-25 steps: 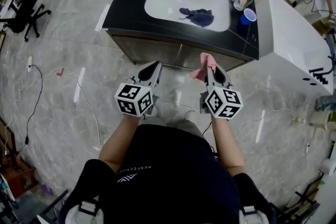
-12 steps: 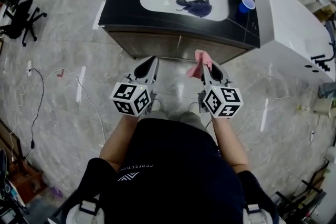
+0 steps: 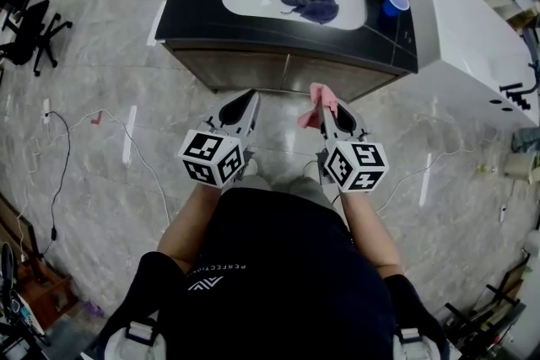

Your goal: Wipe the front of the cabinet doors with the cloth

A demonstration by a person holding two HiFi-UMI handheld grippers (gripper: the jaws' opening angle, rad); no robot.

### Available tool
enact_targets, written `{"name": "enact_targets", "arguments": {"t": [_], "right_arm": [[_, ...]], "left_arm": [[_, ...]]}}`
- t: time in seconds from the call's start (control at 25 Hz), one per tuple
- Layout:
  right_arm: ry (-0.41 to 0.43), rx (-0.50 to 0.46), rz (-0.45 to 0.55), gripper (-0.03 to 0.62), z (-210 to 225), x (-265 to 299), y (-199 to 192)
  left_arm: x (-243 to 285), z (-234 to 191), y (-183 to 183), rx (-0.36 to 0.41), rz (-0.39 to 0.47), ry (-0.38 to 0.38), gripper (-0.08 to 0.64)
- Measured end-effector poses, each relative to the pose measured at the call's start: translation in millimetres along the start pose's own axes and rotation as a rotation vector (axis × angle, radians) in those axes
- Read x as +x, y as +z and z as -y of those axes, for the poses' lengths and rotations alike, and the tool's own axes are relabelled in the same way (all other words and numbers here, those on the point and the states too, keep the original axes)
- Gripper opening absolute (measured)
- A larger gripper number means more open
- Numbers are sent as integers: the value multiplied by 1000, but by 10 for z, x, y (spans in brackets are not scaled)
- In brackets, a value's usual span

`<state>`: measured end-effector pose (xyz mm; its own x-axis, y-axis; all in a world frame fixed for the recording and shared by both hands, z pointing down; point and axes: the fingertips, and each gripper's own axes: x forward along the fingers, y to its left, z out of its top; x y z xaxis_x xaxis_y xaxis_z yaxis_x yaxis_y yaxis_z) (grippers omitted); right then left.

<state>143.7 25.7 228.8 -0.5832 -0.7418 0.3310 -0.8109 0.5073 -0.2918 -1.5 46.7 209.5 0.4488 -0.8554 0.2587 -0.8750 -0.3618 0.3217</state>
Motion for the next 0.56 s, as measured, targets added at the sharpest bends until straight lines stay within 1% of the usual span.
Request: {"name": "enact_targets", "arguments": {"t": [0.56], "right_arm": [[5,-12,-11,48,-46,-6,-30]], "left_arm": [[32,75,8,33,-24,-32,9]]}}
